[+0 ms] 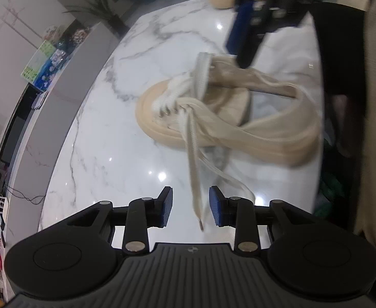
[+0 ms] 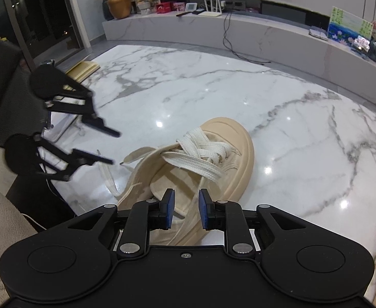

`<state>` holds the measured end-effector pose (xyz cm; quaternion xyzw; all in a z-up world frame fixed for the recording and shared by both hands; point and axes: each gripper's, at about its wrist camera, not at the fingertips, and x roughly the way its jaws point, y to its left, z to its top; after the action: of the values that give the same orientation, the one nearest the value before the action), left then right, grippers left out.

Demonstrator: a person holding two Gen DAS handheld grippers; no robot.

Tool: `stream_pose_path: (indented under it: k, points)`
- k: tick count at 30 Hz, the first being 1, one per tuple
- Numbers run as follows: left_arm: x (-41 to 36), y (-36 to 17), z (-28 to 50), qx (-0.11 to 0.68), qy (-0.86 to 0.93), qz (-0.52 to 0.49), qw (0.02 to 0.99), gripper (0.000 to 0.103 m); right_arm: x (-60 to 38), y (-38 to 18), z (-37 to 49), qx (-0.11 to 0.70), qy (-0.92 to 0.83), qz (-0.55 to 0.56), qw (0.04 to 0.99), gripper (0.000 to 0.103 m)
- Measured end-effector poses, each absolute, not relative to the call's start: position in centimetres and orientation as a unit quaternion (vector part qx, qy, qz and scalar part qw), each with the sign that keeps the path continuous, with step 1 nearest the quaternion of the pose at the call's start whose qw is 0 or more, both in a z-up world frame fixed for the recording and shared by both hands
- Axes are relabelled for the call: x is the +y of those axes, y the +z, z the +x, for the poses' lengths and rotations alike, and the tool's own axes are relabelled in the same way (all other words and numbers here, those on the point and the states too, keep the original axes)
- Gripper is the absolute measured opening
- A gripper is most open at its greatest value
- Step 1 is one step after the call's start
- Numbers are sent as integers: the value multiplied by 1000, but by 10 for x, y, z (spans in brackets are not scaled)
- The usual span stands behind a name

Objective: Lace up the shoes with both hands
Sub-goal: 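Draw the white lace taut away from the sneaker with the left gripper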

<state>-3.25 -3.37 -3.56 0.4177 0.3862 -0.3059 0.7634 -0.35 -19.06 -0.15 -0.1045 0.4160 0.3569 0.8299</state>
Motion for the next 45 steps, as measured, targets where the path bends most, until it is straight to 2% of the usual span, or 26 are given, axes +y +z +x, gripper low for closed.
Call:
stream_pose_path:
  k: [3,5,6,8,19,33,35,36,37,39,45]
  points:
    - [-34,-45,-23,400,-312,411,757,27,-194,-1,-4,415,354,-100,832,19]
    - [-36,-50,-19,406,-317,411,752,17,-197,-1,-4,414,350,-95,835,19]
    - [-37,-51,-18,408,-317,411,751,9,-198,-2,-3,414,349,-92,835,19]
    - [-37,-51,-18,414,-315,407,751,3,-200,-2,-2,415,348,-87,836,19]
    - [-18,-38,-40,449,-306,378,750,1,-198,-8,6,421,351,-81,832,19]
    - [0,-55,-55,501,-298,321,746,1,-200,-7,7,418,352,-84,833,20]
    - [6,-52,-53,510,-279,289,761,3,-200,-7,7,418,352,-84,834,20]
    - [10,-51,-52,516,-266,269,768,8,-200,-7,7,417,352,-84,834,20]
    - [14,-50,-51,523,-252,248,776,17,-200,-7,7,417,352,-84,834,21]
    - [22,-47,-49,534,-224,207,789,28,-201,-7,7,417,350,-82,835,23]
    - [46,-39,-44,558,-136,82,815,39,-201,-8,7,413,347,-81,838,23]
